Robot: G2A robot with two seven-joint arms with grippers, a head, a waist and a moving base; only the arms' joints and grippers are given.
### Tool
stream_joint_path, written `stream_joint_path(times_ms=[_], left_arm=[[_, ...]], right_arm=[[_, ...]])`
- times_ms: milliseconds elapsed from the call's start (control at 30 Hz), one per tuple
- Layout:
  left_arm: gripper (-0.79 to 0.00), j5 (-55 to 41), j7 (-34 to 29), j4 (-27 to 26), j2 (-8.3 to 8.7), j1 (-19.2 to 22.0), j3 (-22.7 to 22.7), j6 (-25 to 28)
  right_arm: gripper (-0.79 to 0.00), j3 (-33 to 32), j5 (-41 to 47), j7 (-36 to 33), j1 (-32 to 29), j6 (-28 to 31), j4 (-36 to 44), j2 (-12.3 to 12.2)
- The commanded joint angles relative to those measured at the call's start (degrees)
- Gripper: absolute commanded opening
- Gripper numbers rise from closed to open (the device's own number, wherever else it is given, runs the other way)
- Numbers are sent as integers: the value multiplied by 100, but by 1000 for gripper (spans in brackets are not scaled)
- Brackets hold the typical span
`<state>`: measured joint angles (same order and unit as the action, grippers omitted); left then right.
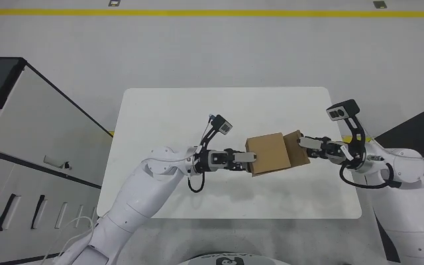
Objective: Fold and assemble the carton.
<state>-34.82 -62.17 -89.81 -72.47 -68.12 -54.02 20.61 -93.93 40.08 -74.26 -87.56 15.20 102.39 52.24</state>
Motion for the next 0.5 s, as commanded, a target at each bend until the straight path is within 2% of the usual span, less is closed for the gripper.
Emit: stream_joint_path(times_ms=[0, 67, 200, 233, 467], left_arm=[[-785, 3, -3, -7, 1, -5, 1, -1], [-785, 5, 8, -14, 3, -14, -1, -1], [-785, 33, 21, -43, 8, -36, -3, -14], [-785, 36, 23, -52, 9, -43, -5, -15], [-785, 45, 21, -88, 20, -74, -22, -25]], right_arm=[[-453, -5, -19, 11, -10, 3, 20, 0], [-468, -12, -26, 23, -23, 5, 48, 0], [-628, -22, 6, 31, -45, 28, 88, 4], [-643, -24, 11, 32, -52, 33, 91, 4], [-628, -56, 38, 25, -94, 48, 125, 7]])
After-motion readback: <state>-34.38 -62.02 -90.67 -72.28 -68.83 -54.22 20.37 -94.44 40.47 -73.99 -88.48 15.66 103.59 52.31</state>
